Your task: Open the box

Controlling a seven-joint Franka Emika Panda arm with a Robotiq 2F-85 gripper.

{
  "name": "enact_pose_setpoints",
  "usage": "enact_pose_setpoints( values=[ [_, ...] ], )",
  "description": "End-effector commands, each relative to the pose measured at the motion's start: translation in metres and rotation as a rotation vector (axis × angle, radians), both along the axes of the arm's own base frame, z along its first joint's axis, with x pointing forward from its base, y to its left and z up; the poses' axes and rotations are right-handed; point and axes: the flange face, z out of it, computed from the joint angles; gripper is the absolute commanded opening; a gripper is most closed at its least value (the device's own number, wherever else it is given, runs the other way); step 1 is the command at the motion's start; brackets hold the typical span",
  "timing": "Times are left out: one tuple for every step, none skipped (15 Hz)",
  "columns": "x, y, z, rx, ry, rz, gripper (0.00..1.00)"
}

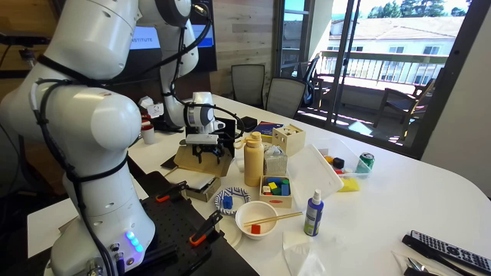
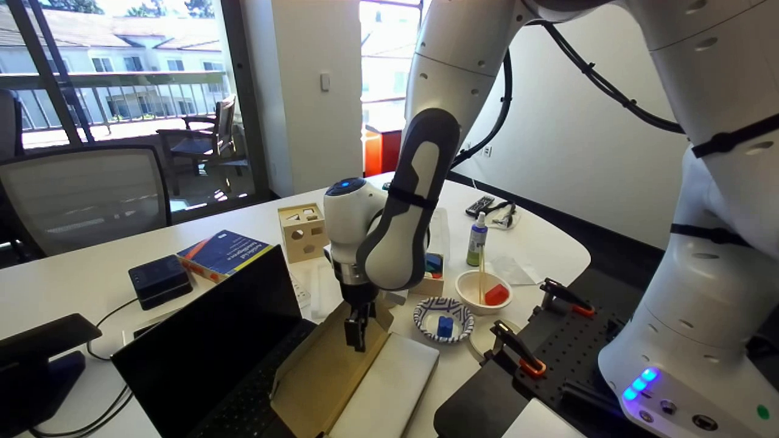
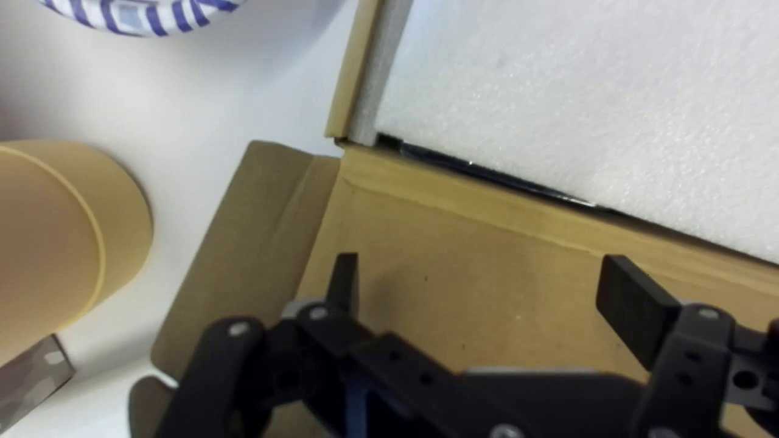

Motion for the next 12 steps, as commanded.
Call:
enact_pose_setpoints(
  values=[
    [-0.02,-0.014,0.046,-0.03,0.096,0.064,1.0],
    [-0.023,-0.016,0.054,-0.039,0.12,0.073,1.0],
    [-0.025,-0.02,0.064,-0.05,0.141,0.078,1.0],
    [-0.025,-0.023,0.074,-0.062,0.151,0.081,1.0],
    [-0.026,-0.027,0.084,-0.069,0.144,0.08,1.0],
    [-0.025,-0.029,0.093,-0.071,0.133,0.076,1.0],
    [-0.023,-0.031,0.101,-0.066,0.118,0.076,1.0],
    [-0.022,-0.033,0.108,-0.059,0.104,0.072,1.0],
    [-0.022,-0.035,0.114,-0.056,0.093,0.071,1.0],
    [-0.022,-0.037,0.119,-0.051,0.084,0.069,1.0],
    [-0.022,-0.038,0.123,-0.048,0.076,0.071,1.0],
    [-0.022,-0.039,0.125,-0.047,0.073,0.07,1.0]
  ],
)
